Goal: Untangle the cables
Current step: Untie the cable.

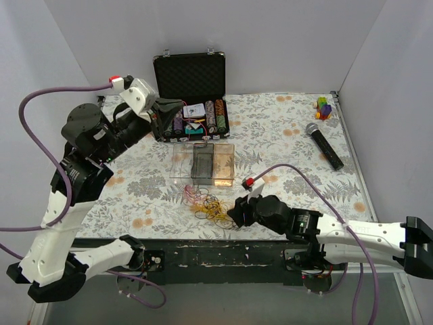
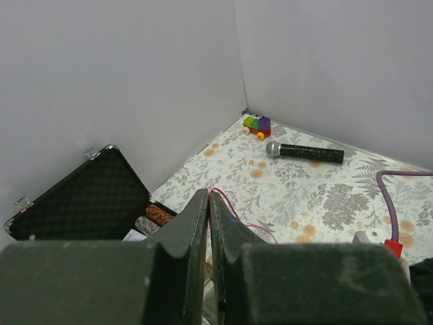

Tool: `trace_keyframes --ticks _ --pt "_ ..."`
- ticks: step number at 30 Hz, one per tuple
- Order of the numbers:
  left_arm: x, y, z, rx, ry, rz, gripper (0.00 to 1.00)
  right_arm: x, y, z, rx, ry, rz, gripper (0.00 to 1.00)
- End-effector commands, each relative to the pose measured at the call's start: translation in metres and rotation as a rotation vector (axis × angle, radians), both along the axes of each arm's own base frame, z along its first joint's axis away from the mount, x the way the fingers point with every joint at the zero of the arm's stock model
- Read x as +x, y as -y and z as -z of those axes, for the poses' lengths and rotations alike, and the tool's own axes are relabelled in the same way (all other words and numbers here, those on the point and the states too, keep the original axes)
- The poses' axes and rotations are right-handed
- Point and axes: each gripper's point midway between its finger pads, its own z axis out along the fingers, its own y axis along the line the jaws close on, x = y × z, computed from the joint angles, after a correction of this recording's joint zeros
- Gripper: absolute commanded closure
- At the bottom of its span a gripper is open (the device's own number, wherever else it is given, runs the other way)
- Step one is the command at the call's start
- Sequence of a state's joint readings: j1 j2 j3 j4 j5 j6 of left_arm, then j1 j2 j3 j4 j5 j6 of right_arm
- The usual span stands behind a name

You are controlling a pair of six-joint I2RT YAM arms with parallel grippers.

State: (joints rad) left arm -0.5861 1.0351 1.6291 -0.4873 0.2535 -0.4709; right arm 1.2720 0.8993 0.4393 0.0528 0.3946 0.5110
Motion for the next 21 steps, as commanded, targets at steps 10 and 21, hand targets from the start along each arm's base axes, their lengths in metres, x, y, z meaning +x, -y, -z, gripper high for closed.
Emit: trace_keyframes --ticks 10,21 --pt "-0.041 -0.013 -0.042 -0.074 0.047 0.068 0.99 0.036 -0.092 -0.064 0.034 0.151 -0.091 0.5" --pt "-0.056 -0.022 -0.046 -0.084 0.063 0.071 1.0 0.05 -0.133 -0.051 0.016 0.134 -0.166 0.51"
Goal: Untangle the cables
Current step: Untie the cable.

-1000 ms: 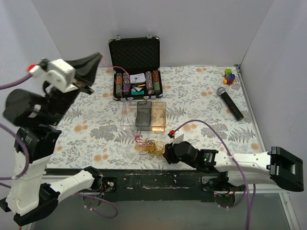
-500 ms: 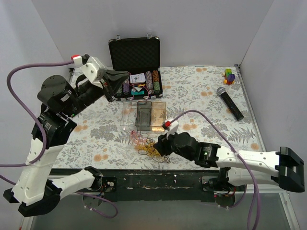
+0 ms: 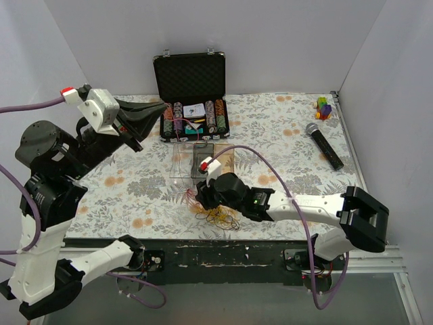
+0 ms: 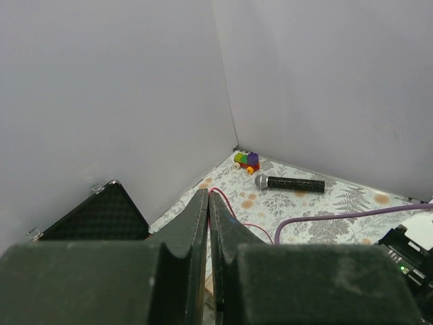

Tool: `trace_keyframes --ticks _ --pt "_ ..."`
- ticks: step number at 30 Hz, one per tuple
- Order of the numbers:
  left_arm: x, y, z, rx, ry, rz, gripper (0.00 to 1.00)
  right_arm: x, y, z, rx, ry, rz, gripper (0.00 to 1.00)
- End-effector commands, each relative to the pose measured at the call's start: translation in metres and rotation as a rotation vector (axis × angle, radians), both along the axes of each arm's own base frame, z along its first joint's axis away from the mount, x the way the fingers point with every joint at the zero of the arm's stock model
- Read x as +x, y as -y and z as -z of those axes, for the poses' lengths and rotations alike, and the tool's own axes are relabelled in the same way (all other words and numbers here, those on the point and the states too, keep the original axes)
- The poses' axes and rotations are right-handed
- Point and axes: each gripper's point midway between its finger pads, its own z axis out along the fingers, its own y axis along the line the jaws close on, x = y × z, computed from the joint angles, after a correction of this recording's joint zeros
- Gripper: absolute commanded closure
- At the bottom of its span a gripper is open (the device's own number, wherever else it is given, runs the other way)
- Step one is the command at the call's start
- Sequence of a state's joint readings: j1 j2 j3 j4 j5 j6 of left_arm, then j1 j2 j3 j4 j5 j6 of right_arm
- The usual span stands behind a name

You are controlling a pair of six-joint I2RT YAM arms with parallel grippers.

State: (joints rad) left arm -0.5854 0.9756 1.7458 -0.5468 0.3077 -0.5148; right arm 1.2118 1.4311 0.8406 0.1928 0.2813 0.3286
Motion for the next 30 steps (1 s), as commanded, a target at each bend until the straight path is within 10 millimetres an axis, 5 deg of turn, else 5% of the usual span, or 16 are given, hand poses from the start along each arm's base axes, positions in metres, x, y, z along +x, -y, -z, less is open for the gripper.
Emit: trace_keyframes --ticks 1,9,14,17,23,30 --pt "-0.007 -0.003 0.0 -0.005 -0.002 0.009 1.0 0.003 -0.028 -0.028 0.092 0.034 -0.058 0.52" --pt "-0.008 -0.006 -0.001 -0.013 0.015 -0.004 1.0 0.0 -0.044 -0.018 0.09 -0.001 -0.087 0.6" --pt "-0.01 -0.012 -0.009 -0.024 0.042 -0.025 1.0 0.0 -0.039 -0.004 0.065 -0.025 -0.066 0.82" --pt "-0.012 -0.019 -0.016 -0.025 0.073 -0.053 1.0 0.001 -0.03 0.007 0.045 -0.04 -0.037 0.98" --pt "-0.013 -0.041 -0.03 -0.018 0.155 -0.161 1.0 -0.01 0.002 0.034 0.007 -0.106 0.016 0.99" --pt "-0.007 -0.09 -0.062 -0.05 0.325 -0.429 1.0 -0.029 0.052 0.07 -0.03 -0.197 0.081 0.99"
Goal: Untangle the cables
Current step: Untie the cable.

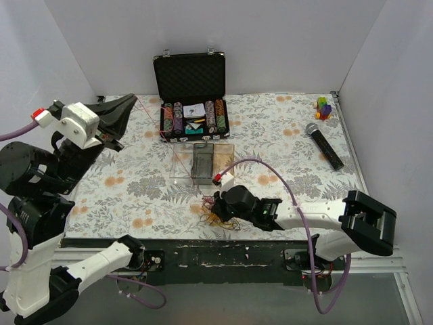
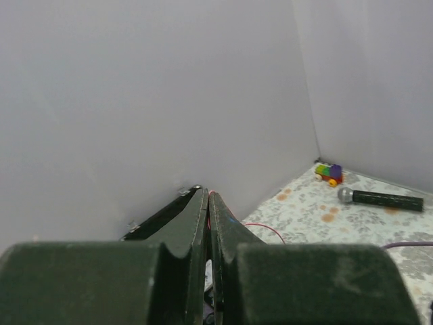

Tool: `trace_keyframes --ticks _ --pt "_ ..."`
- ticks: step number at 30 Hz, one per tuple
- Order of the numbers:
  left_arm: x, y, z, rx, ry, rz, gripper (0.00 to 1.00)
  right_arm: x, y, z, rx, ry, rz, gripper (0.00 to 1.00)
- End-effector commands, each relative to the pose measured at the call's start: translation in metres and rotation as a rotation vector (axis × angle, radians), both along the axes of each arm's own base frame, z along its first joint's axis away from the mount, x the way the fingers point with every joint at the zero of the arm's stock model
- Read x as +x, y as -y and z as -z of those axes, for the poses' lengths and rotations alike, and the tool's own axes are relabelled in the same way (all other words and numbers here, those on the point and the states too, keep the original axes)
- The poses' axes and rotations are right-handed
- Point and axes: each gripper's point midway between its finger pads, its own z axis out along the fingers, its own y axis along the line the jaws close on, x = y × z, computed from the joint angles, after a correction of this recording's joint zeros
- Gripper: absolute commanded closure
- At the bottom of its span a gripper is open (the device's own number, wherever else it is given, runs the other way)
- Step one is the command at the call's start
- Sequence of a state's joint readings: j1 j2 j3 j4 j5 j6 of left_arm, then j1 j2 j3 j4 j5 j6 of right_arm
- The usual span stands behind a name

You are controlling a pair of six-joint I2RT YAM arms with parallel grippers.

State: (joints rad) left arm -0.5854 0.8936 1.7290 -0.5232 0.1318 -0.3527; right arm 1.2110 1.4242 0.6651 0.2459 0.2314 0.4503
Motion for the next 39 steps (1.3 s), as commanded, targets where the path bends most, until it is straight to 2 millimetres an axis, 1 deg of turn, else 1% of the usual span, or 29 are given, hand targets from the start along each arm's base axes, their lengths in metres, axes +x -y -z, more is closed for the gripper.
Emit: trace_keyframes --ticks 1,3,7,12,14,19,21,22,23,25,27,30,31,32,33,34,35,36,37,38,39 --pt "-0.004 -0.049 -0.047 -0.066 0.199 -0.232 1.0 -0.007 0.03 0.014 0.0 -0.054 0.075 0.99" --pt "-0.008 -0.06 -0.06 -0.087 0.252 -0.282 1.0 -0.012 0.042 0.024 -0.016 -0.074 0.089 0.99" --pt "-0.014 -0.075 -0.079 -0.117 0.33 -0.348 1.0 -0.017 0.057 0.032 -0.029 -0.092 0.113 0.99" --pt "-0.022 -0.085 -0.095 -0.134 0.385 -0.385 1.0 -0.02 0.072 0.044 -0.062 -0.113 0.139 0.99" --pt "-0.026 -0.089 -0.103 -0.144 0.414 -0.402 1.0 -0.023 0.079 0.052 -0.086 -0.129 0.15 0.99" --pt "-0.039 -0.102 -0.126 -0.186 0.489 -0.439 1.0 -0.031 0.103 0.079 -0.155 -0.192 0.215 0.99" --pt "-0.048 -0.111 -0.138 -0.21 0.55 -0.476 1.0 -0.032 0.114 0.088 -0.187 -0.208 0.255 0.99" --pt "-0.05 -0.114 -0.141 -0.21 0.566 -0.494 1.0 -0.034 0.12 0.092 -0.207 -0.218 0.275 0.99" --pt "-0.057 -0.122 -0.151 -0.247 0.607 -0.519 1.0 -0.034 0.125 0.095 -0.225 -0.225 0.292 0.99" --pt "-0.064 -0.133 -0.162 -0.28 0.66 -0.573 1.0 -0.036 0.133 0.102 -0.248 -0.245 0.325 0.99" --pt "-0.075 -0.147 -0.173 -0.34 0.709 -0.624 1.0 -0.038 0.137 0.104 -0.252 -0.255 0.339 0.99" --pt "-0.079 -0.157 -0.182 -0.386 0.728 -0.663 1.0 -0.038 0.142 0.107 -0.263 -0.264 0.37 0.99" --pt "-0.076 -0.155 -0.182 -0.39 0.709 -0.654 1.0 -0.038 0.142 0.108 -0.265 -0.265 0.366 0.99" --pt "-0.072 -0.15 -0.181 -0.381 0.68 -0.624 0.99 -0.039 0.141 0.106 -0.262 -0.265 0.355 0.99" --pt "-0.059 -0.133 -0.173 -0.327 0.615 -0.551 0.98 -0.039 0.138 0.103 -0.246 -0.259 0.341 0.99" --pt "-0.052 -0.113 -0.161 -0.286 0.537 -0.446 0.97 -0.039 0.133 0.099 -0.225 -0.252 0.319 0.99" --pt "-0.042 -0.094 -0.143 -0.239 0.445 -0.355 0.97 -0.036 0.127 0.091 -0.196 -0.234 0.299 0.99" --pt "-0.034 -0.073 -0.121 -0.193 0.356 -0.262 0.96 -0.033 0.12 0.081 -0.159 -0.21 0.279 0.94" --pt "-0.03 -0.059 -0.101 -0.172 0.28 -0.191 0.96 -0.03 0.115 0.072 -0.136 -0.186 0.262 0.88" --pt "-0.027 -0.043 -0.08 -0.16 0.198 -0.113 0.96 -0.027 0.109 0.061 -0.107 -0.161 0.251 0.85" --pt "-0.019 -0.025 -0.047 -0.118 0.095 -0.049 0.96 -0.024 0.103 0.047 -0.072 -0.14 0.241 0.83"
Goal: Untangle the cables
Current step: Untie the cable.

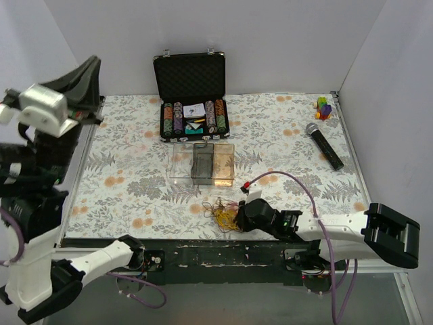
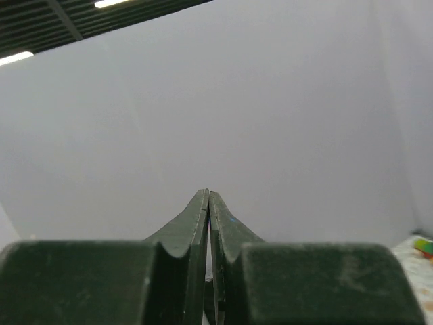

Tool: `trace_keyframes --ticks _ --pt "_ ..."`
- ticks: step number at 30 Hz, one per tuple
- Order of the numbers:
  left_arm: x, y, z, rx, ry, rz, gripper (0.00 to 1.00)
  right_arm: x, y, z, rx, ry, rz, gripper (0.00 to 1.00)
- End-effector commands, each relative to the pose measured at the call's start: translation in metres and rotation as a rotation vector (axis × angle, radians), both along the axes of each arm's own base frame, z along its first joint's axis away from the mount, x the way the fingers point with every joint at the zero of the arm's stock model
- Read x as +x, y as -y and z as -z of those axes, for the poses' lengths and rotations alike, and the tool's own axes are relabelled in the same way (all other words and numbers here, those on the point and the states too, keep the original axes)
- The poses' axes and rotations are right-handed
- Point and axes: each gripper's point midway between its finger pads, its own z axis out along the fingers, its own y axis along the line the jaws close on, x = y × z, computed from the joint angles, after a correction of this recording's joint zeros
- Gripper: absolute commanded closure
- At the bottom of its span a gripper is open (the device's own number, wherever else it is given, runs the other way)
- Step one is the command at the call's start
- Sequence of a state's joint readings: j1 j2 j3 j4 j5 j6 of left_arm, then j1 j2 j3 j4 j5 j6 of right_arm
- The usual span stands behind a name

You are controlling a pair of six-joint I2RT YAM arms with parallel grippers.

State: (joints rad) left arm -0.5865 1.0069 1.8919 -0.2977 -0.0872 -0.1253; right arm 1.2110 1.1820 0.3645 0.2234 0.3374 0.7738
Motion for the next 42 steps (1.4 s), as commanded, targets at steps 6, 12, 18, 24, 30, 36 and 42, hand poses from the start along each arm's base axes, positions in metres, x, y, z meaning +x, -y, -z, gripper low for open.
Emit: trace_keyframes --ticks 6,12,18,24,30,36,42 --pt "-0.023 0.067 0.175 0.111 -0.546 0.433 1.0 0.006 0.015 -0.026 -0.096 0.101 -0.057 0.8" --pt "-0.029 0.086 0.255 0.228 -0.696 0.53 0.86 -0.003 0.011 -0.031 -0.048 0.109 -0.124 0.89" --pt "-0.035 0.112 0.355 0.445 -0.885 0.682 0.53 -0.003 0.014 -0.025 -0.09 0.108 -0.129 0.94" --pt "-0.034 0.133 0.416 0.519 -1.006 0.815 0.28 -0.003 0.014 -0.024 -0.092 0.101 -0.131 0.94" --pt "-0.043 0.158 0.453 0.555 -1.103 0.966 0.17 -0.002 0.01 -0.028 -0.093 0.107 -0.134 0.92" --pt "-0.048 0.173 0.498 0.639 -1.114 1.013 0.17 0.0 0.006 -0.032 -0.086 0.106 -0.13 0.89" --pt "-0.043 0.186 0.516 0.654 -1.142 1.039 0.22 0.003 0.003 -0.042 -0.072 0.12 -0.124 0.86"
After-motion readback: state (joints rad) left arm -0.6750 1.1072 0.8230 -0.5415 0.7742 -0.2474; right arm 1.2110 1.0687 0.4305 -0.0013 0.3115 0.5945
